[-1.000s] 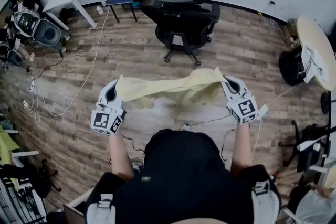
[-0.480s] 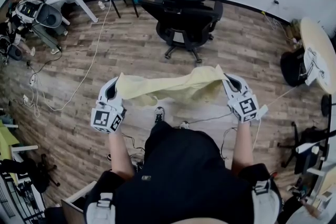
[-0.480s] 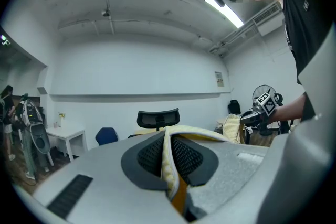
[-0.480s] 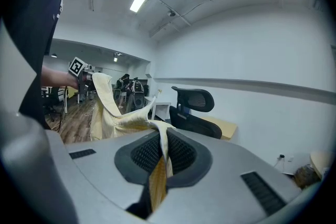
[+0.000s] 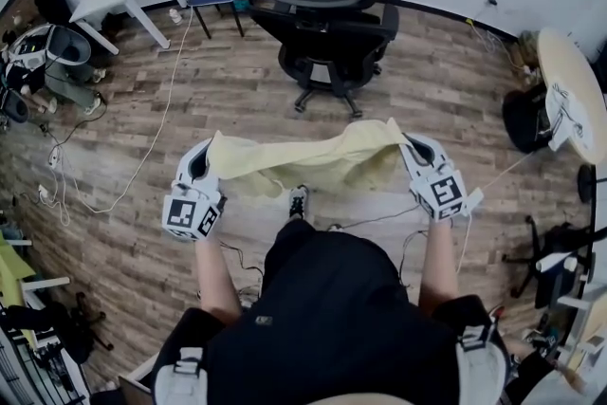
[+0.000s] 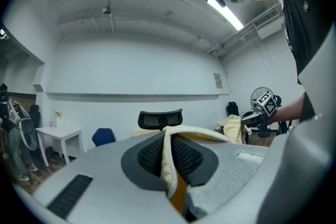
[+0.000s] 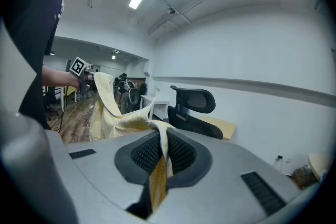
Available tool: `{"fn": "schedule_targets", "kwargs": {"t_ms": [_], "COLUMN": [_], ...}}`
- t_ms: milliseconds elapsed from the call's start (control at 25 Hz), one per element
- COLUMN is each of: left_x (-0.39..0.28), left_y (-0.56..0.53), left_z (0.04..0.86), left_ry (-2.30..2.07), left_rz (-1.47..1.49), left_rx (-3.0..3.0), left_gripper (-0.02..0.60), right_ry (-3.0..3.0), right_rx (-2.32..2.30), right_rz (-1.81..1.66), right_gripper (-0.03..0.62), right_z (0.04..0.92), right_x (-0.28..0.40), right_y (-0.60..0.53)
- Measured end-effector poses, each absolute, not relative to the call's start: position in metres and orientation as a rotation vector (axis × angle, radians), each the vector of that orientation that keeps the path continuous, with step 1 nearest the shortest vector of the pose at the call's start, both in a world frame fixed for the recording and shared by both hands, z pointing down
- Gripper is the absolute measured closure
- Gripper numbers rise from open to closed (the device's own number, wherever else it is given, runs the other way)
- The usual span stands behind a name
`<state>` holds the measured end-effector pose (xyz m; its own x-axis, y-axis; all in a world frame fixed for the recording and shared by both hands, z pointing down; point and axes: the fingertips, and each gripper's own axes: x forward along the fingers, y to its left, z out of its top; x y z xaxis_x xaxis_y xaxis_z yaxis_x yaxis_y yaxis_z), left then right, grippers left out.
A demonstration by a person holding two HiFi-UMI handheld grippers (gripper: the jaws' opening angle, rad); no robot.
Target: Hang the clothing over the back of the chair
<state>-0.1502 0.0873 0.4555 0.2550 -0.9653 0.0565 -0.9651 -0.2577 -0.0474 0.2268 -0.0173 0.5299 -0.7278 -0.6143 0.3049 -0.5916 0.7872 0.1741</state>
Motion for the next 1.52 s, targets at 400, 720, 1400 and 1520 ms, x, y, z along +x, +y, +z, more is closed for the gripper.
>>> {"fn": "schedule_targets", "kwargs": {"t_ms": [400,720,1400,1520], "left_x": [-0.192,-0.215,-0.248,-0.249], "left_y": [0.030,-0.021,-0.100,-0.111], "left_z": [0.457,0.456,0.459,0.458], "left_ry": [1.862,1.800,1.660,1.625], "left_rz": [-0.076,-0.077,-0.050,-0.047], "left_rx": [-2.535,-2.574,-2.669,-2.680], "left_gripper": [0.578,0.578,0.578,0.578], "right_ry": [-2.590,-2.561,-2.492,-2.480], "right_rx": [0.985,1.071,1.230,1.267], "right_rz": [-0.074,-0.061,-0.040,-0.039], "right_gripper": [0.592,0.592,0.592,0.592], "right_z": [0.523,0.524,0.524,0.524], "right_x": [0.193,0.178,0.152,0.153], "right_y": [-0.051,-0.082,-0.119,-0.121]}}
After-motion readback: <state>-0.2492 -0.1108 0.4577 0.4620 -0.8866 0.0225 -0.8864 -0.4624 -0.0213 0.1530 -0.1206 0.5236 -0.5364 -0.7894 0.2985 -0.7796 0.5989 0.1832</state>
